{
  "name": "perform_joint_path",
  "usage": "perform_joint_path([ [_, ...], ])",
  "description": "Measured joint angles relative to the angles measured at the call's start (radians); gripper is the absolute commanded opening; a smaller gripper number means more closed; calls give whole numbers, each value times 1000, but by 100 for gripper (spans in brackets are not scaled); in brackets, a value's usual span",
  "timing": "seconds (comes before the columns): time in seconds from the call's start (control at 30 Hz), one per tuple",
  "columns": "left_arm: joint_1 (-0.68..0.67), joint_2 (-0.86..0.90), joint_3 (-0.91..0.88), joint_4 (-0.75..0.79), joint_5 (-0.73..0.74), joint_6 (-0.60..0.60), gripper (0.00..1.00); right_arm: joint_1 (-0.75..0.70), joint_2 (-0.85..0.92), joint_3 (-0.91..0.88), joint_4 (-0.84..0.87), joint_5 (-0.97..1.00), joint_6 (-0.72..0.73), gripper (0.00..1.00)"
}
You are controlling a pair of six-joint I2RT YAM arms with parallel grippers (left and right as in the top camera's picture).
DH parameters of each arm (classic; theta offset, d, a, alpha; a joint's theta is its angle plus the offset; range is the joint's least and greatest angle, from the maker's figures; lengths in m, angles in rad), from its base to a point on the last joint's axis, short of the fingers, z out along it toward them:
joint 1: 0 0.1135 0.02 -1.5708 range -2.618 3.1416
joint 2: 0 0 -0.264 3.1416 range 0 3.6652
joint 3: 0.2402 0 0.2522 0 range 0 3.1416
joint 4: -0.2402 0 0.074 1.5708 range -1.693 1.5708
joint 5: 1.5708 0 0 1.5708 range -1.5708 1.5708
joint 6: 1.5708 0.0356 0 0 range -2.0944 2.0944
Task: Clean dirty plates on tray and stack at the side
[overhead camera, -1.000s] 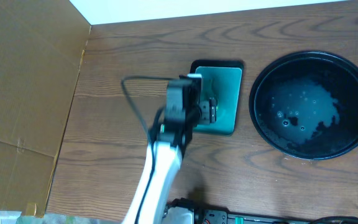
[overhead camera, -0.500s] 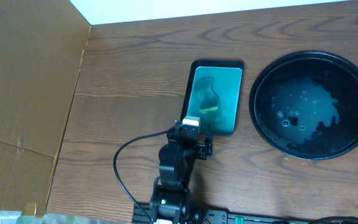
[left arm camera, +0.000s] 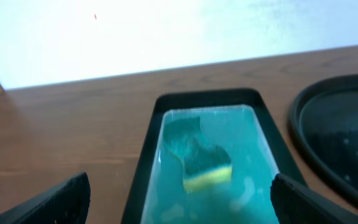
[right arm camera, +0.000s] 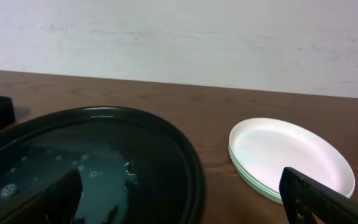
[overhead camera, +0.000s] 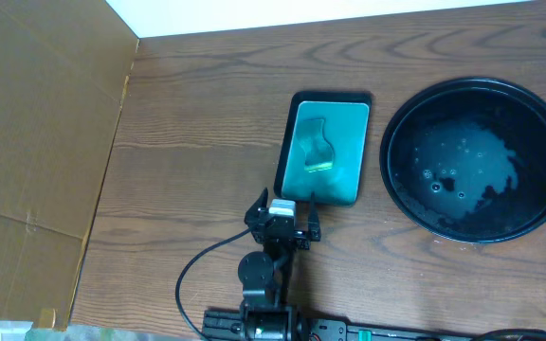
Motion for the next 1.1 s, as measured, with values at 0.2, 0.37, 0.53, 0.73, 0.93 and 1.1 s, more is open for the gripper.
perform_joint_path([
  [0.2, 0, -62, 1, -10, -6, -6, 93, 0, 0, 0, 0, 0, 0, 99],
  [0.37, 0, -63, 5, -24, -65, -111, 93, 0, 0, 0, 0, 0, 0, 99],
  [0.53, 0, -63, 7, -34, -125, -215, 93, 0, 0, 0, 0, 0, 0, 99],
  [0.73, 0, -63, 7, -34, -127, -243, 93, 0, 0, 0, 0, 0, 0, 99],
  [0.93, 0, -63, 7, -34, -125, -232, 93, 0, 0, 0, 0, 0, 0, 99],
  [1.1, -5, -63, 7, -34, -124, -193, 93, 0, 0, 0, 0, 0, 0, 99],
])
